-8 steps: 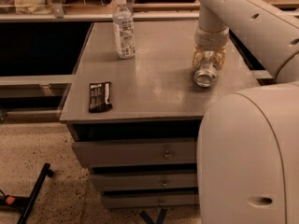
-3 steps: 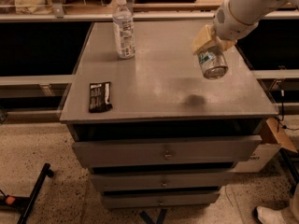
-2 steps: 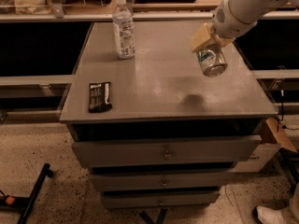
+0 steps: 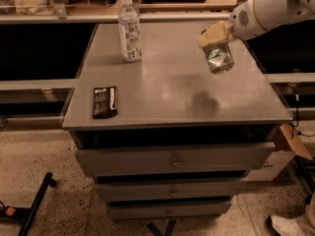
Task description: Place 7up can upright
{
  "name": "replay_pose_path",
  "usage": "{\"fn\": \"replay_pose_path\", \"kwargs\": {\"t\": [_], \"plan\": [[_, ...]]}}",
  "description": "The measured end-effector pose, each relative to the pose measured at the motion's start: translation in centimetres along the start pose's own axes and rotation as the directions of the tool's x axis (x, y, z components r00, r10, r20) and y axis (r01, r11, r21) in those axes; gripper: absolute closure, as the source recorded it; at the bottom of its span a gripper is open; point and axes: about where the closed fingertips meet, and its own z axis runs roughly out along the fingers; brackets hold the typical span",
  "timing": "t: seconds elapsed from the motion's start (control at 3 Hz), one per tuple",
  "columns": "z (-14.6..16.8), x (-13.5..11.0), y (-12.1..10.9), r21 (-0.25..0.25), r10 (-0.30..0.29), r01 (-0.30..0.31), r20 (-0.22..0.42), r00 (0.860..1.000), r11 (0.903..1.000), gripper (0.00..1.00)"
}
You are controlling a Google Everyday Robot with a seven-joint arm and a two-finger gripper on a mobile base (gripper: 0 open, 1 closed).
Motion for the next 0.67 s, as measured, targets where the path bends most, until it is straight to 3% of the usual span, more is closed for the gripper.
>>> {"fn": "replay_pose_path", "kwargs": {"t": [0.33,0.67], "plan": [[1.8,0.5,1.1,-0.264,-0.093,0.107,0.062,0.994,0.9587,1.0],[0.3,0.1,1.0,-0.296,-0.182,0.207,0.108,0.977,0.9325,1.0]]}}
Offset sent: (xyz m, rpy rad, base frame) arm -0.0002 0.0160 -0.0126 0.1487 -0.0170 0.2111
